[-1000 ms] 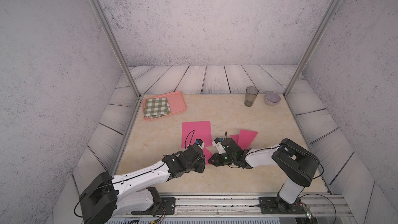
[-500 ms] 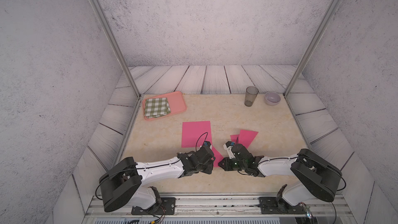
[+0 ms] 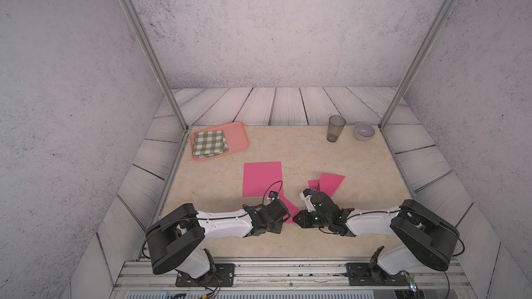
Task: Fold the square paper diagonally
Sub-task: Fold the paper at the center of the board.
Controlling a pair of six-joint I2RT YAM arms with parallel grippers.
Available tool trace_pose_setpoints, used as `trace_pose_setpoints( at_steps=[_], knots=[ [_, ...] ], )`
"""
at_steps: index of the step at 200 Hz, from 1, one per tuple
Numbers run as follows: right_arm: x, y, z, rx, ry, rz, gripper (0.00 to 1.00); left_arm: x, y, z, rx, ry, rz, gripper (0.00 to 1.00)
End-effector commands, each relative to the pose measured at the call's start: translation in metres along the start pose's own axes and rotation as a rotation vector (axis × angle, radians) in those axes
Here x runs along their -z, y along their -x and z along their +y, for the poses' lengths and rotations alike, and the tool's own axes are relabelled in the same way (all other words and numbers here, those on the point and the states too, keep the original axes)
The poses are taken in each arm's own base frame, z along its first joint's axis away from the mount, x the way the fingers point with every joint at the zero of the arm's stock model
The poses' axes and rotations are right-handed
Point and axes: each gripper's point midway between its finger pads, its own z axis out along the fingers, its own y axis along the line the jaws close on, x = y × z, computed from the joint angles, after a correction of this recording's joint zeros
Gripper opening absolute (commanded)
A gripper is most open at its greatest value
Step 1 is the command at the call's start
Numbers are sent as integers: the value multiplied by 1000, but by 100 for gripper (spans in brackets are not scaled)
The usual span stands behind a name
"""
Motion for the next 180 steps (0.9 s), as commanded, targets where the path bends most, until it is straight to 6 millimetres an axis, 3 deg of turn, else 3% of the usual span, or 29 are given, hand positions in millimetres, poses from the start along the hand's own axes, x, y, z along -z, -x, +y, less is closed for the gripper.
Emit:
trace_pose_setpoints(
  at_steps=[1, 51, 131, 180],
  knots=[
    [8, -44, -57, -48, -210, 134, 17, 2, -14, 33, 1, 128, 17, 0],
    [13, -48, -58, -28, -219, 150, 17, 6, -15, 46, 17, 163, 5, 0],
    [11, -49, -56, -27, -207, 161, 17, 3, -40, 76, 60, 220, 71, 0],
    [9, -50, -56, -22, -203, 171, 17, 14, -42, 88, 114, 221, 63, 0]
  ],
)
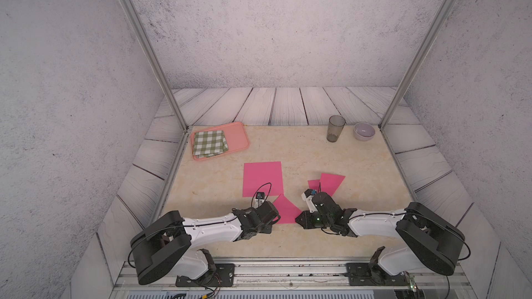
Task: Fold the square paper diagonally
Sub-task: Fold the paper at the center of the board.
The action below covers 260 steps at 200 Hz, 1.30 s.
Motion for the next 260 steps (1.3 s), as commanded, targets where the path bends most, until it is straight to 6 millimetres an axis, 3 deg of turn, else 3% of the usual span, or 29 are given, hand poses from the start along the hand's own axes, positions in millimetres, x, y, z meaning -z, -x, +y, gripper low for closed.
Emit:
trace_pose_setpoints(
  at_steps=[1, 83, 107, 142, 172, 193, 210, 260],
  knots=[
    [0, -48, -48, -46, -173, 163, 17, 1, -31, 47, -11, 149, 98, 0],
    [-2, -45, -46, -52, -172, 166, 17, 10, -40, 66, 44, 151, 92, 0],
    [-2, -46, -46, -53, -171, 173, 17, 16, -35, 67, 58, 151, 66, 0],
    [-3, -48, -48, -50, -174, 180, 17, 56, 10, 40, 42, 72, -26, 0],
    [-5, -50, -47, -51, -166, 186, 17, 107, 60, -5, -11, -122, -151, 0],
    [-4, -49, -47, -49, -163, 186, 17, 128, 80, -38, -14, -272, -200, 0],
    [-4, -50, -47, -47, -162, 188, 17, 122, 84, -59, -14, -355, -205, 1],
    [-4, -51, -46, -45, -161, 200, 17, 54, 65, -96, -73, -355, -27, 0]
  ],
)
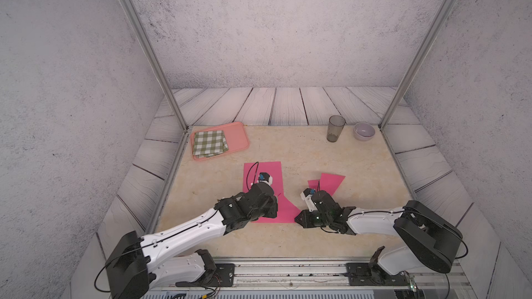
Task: Fold the square paper diagonally
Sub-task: Fold the paper at the center of the board.
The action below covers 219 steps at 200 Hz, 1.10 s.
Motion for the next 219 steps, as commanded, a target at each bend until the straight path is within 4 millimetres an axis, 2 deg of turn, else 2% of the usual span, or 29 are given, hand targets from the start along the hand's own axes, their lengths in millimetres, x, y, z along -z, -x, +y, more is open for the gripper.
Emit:
trace_pose_setpoints(
  at_steps=[1, 34, 77, 155, 219],
  knots=[
    [-2, -51, -49, -58, -176, 172, 17, -25, -7, -15, -32, -51, 64, 0],
    [0, -52, -50, -61, -181, 176, 17, -55, -24, -5, -34, -11, 114, 0],
    [-1, -55, -51, -63, -182, 186, 17, -76, -48, 14, -38, 46, 176, 0],
    [-3, -62, -56, -77, -182, 192, 17, -101, -85, 48, -13, 147, 254, 0],
    [2, -65, -59, -90, -196, 190, 18, -110, -108, 69, 15, 195, 295, 0]
  ],
)
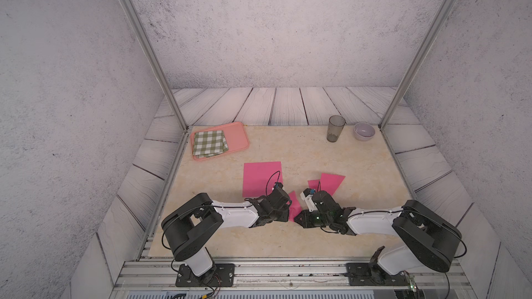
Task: Fold the square paper diagonally
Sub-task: Fold the paper at the center of the board.
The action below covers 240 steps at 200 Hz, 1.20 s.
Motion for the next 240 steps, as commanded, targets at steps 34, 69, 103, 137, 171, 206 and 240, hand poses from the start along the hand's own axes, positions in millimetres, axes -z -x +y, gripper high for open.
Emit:
trace_pose_setpoints(
  at_steps=[34, 69, 103, 137, 171, 206, 240],
  knots=[
    [14, -65, -63, -94, -244, 189, 18, -15, -72, 59, 7, 175, 215, 0],
    [28, -64, -63, -98, -258, 166, 18, -15, -77, 62, 9, 177, 223, 0],
    [51, -54, -56, -85, -260, 112, 20, -15, -78, 64, 3, 180, 227, 0],
    [78, -48, -45, -65, -256, 89, 21, -16, -79, 63, -5, 174, 233, 0],
    [128, 2, 23, 9, -93, -78, 28, -15, -78, 61, -7, 165, 232, 0],
    [122, 32, 49, 28, -66, -79, 24, -16, -78, 61, -5, 164, 230, 0],
    [69, 24, 44, -31, -35, 64, 11, -14, -77, 59, -9, 159, 226, 0]
  ],
)
